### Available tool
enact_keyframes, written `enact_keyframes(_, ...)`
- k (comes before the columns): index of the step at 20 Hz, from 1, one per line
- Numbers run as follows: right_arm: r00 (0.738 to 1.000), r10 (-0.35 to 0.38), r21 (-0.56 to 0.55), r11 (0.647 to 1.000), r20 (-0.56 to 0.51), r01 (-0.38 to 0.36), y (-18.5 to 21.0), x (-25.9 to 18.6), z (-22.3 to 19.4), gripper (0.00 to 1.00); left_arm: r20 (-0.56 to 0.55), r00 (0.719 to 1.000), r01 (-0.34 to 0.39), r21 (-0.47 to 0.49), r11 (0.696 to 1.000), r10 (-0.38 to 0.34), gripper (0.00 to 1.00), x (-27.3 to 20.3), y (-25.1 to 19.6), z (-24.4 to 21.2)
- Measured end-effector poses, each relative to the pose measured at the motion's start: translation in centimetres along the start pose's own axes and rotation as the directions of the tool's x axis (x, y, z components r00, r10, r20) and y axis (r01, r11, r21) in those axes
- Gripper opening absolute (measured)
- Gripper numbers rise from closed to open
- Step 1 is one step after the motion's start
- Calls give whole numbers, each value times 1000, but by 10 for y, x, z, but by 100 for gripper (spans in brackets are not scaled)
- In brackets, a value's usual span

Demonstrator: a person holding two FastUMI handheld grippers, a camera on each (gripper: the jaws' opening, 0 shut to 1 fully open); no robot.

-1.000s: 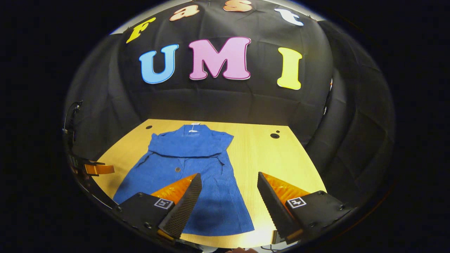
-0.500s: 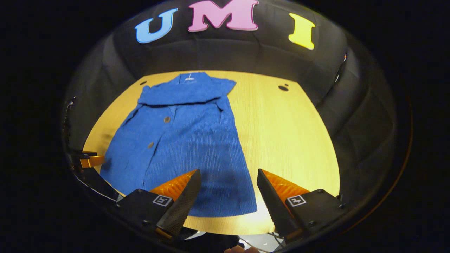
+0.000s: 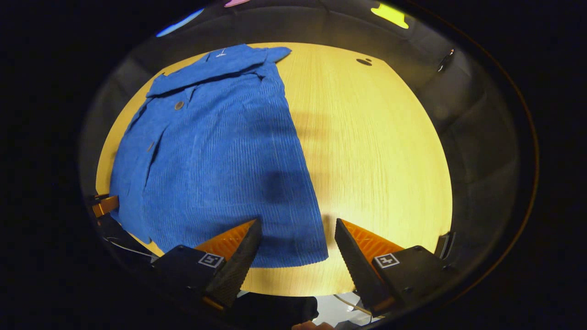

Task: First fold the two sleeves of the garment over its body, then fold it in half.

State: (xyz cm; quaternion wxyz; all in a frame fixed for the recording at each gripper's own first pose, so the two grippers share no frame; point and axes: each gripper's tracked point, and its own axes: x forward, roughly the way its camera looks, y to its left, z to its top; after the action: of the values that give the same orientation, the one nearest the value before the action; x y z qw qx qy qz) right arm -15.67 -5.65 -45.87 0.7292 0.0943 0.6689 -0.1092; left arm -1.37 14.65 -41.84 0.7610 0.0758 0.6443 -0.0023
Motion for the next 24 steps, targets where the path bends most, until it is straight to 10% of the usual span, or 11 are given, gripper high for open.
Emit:
enact_keyframes(6, 998, 47, 68, 997, -37, -44, 10, 0, 2, 98, -50, 999, 11, 31, 999, -9, 84, 0, 0, 6)
enact_keyframes(8, 998, 52, 60, 997, -21, -51, 13, 1, 2, 72, -32, 999, 10, 32, 999, -9, 84, -1, -1, 6)
enact_keyframes(10, 998, 60, 62, 996, -22, -59, 19, -1, 2, 81, -28, 1000, 9, 30, 1000, -9, 84, -1, -1, 6)
enact_keyframes(12, 997, 79, 46, 996, -18, -78, 29, 0, 3, 47, -53, 999, 16, 38, 999, -14, 81, 0, -8, 4)
enact_keyframes(14, 999, 39, 2, 999, -18, -39, 32, -1, 2, 20, -59, 998, 30, 49, 998, -27, 43, -3, -16, 6)
enact_keyframes(16, 999, 34, -30, 999, -22, -35, 37, -3, 2, 18, -67, 998, 16, 60, 998, -12, 5, -1, -21, 9)
enact_keyframes(17, 1000, 25, -41, 999, -16, -26, 40, 0, 2, 3, -65, 998, 18, 57, 998, -15, 4, -1, -20, 8)
enact_keyframes(24, 993, 116, 15, 993, 3, -116, 60, -28, 5, 3, -51, 983, 175, -36, 984, -177, 0, -29, -21, 4)
